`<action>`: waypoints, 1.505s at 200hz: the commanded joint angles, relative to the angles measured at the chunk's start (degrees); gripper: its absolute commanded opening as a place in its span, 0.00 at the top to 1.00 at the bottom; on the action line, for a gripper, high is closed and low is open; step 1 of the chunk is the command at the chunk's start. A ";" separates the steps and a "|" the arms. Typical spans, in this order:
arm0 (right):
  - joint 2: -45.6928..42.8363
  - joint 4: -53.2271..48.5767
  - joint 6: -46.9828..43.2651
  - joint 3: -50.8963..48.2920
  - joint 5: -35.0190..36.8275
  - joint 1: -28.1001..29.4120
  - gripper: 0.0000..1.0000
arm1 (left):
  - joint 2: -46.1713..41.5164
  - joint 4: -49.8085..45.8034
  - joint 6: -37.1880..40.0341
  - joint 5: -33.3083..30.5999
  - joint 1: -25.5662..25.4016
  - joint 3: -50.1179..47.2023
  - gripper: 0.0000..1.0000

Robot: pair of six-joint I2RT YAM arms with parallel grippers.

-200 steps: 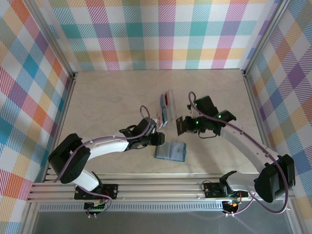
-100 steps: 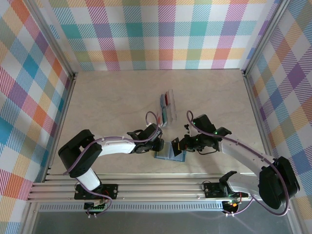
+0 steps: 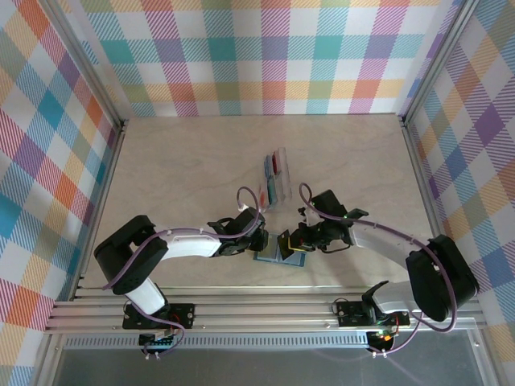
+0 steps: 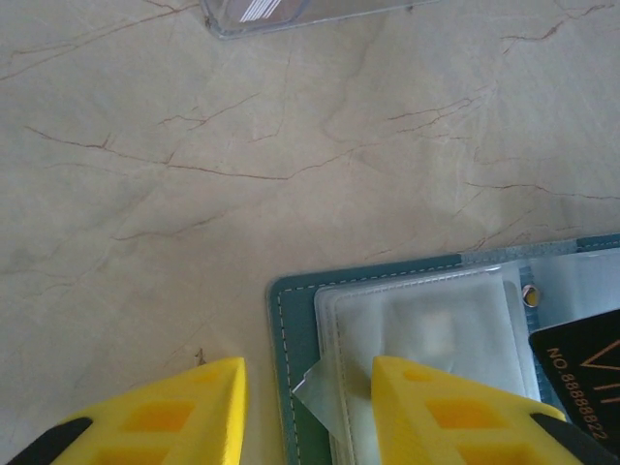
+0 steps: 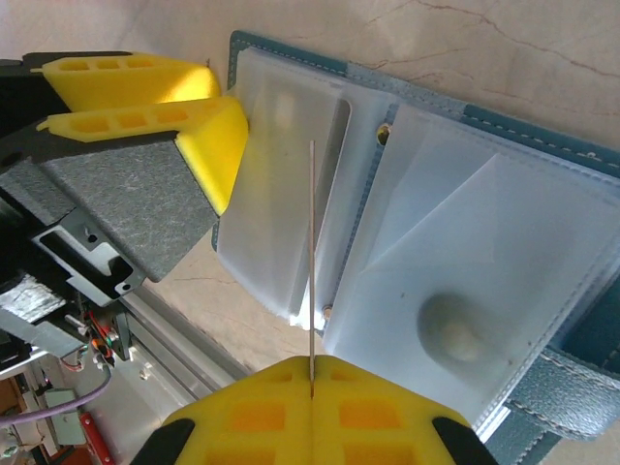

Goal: Put the credit cards into the card holder

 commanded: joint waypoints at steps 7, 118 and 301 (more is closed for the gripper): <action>0.76 1.11 0.61 -0.37 -1.07 0.34 1.00 | 0.13 -3.77 -0.16 -1.82 -0.46 -1.96 0.61; -0.16 -0.83 1.76 -1.72 0.04 0.33 1.00 | -0.11 -2.84 -0.40 -1.81 -0.52 -2.92 0.62; 3.73 4.00 4.43 -1.70 -3.66 0.34 1.00 | -0.50 -1.67 -1.11 -1.56 -0.51 -4.16 0.62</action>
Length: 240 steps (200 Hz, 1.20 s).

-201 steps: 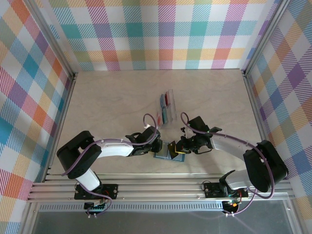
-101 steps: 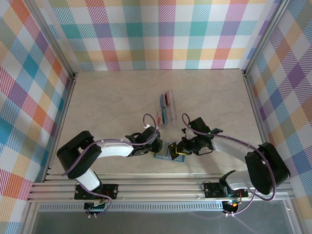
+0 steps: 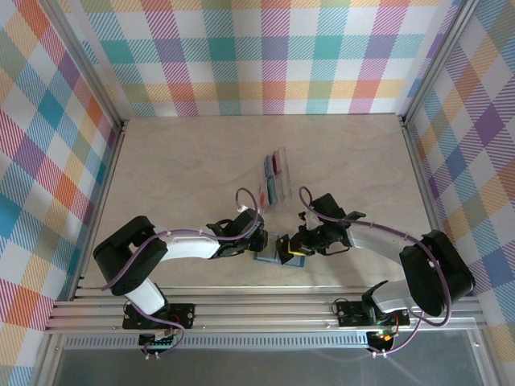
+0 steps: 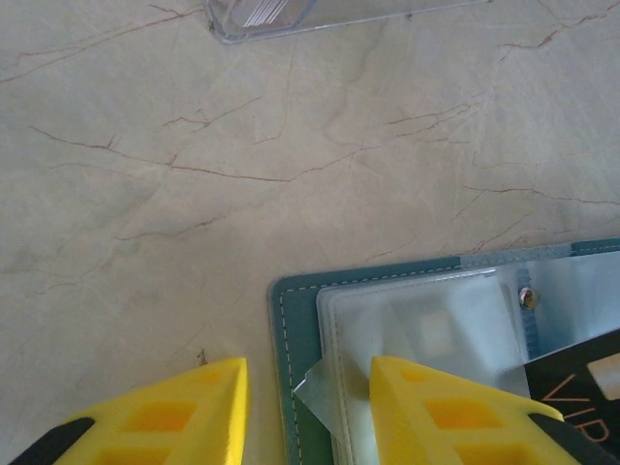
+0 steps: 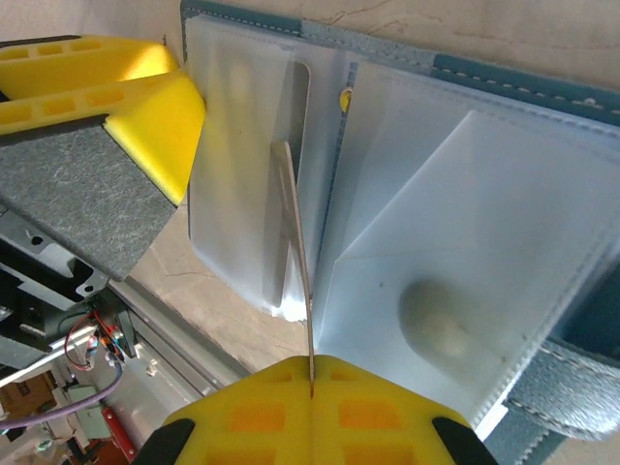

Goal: Put the credit cards into the card holder

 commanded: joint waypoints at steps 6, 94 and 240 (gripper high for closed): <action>1.63 1.46 1.38 0.67 -1.34 0.34 1.00 | -0.02 -4.00 -0.81 -1.18 -0.40 -2.73 0.62; 4.96 11.54 8.20 -1.80 0.59 0.31 1.00 | -1.43 -2.94 -1.63 -1.08 -0.44 -5.17 0.63; 7.21 22.44 17.10 -7.40 5.13 3.18 0.99 | 0.04 -0.73 -3.65 -0.64 -2.10 -7.74 0.68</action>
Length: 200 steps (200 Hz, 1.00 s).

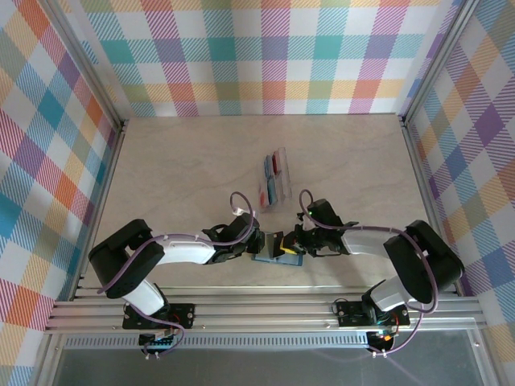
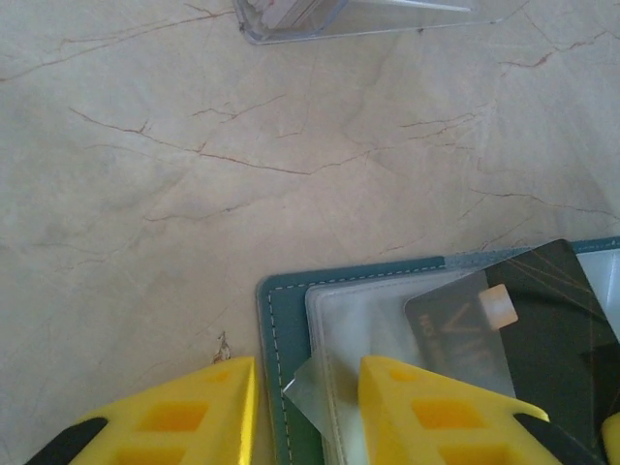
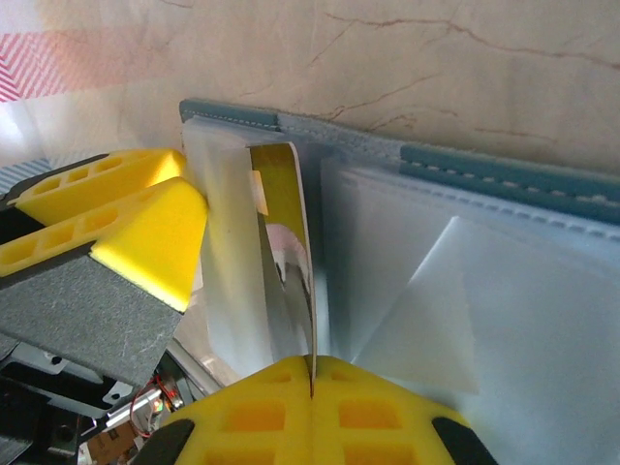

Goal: Put the credit cards into the card holder

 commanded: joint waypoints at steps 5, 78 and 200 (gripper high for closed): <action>1.76 -1.90 0.56 -0.38 4.64 1.33 0.98 | 1.92 -6.60 -0.93 0.76 -1.60 -2.96 0.68; 1.74 -4.36 -0.61 2.71 7.04 3.34 0.94 | 2.87 -5.39 -2.79 -0.26 -2.93 -3.87 0.71; 5.85 -15.33 -14.67 12.86 3.63 2.01 0.90 | -2.10 -9.77 -5.61 -4.88 -2.93 -4.26 0.72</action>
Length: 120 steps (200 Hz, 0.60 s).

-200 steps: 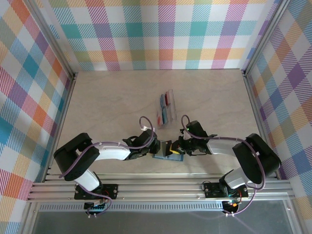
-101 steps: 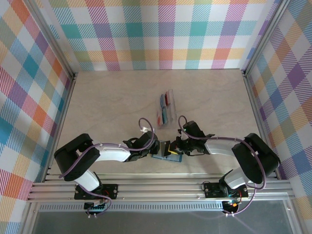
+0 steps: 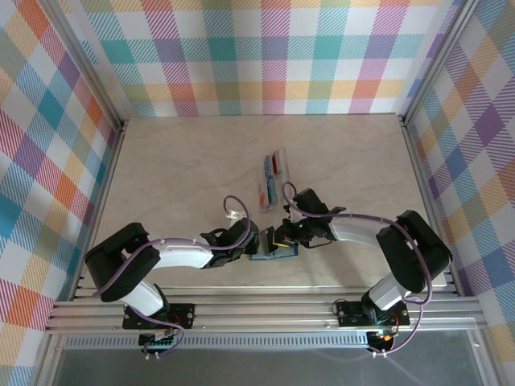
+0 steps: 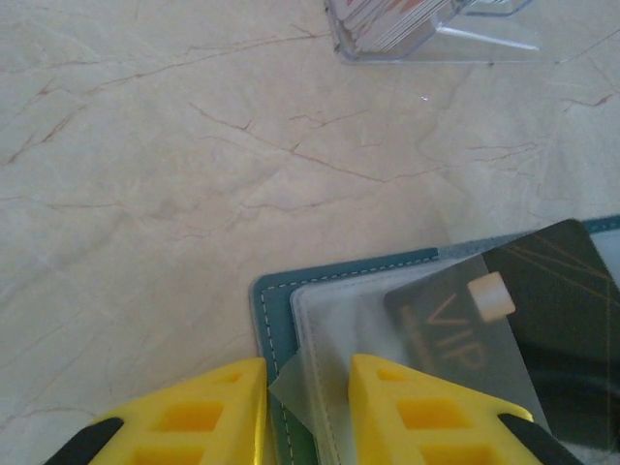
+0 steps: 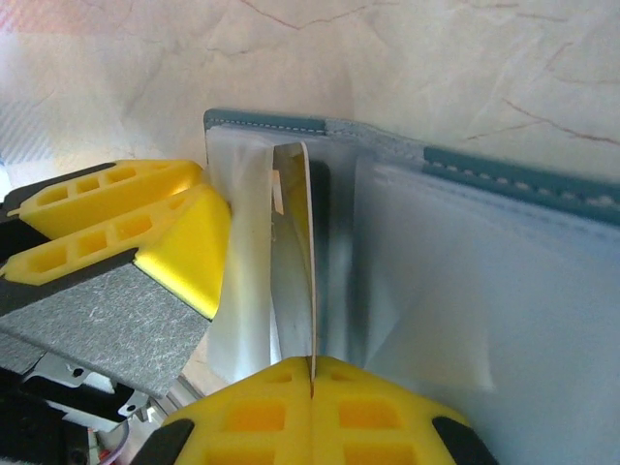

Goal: Put the credit cards into the card holder

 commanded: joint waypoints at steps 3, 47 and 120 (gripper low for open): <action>0.68 -2.23 -2.50 -0.10 0.41 -0.52 0.88 | 0.27 -8.08 -0.33 2.39 -1.22 -2.29 0.72; -0.14 -0.73 -0.47 -2.36 -0.51 -0.52 0.78 | 2.97 -6.61 0.40 3.88 -1.22 -1.73 0.73; 1.69 0.25 -1.33 -0.94 -0.74 -0.47 0.96 | 4.32 -5.12 0.64 4.95 -1.23 -1.96 0.73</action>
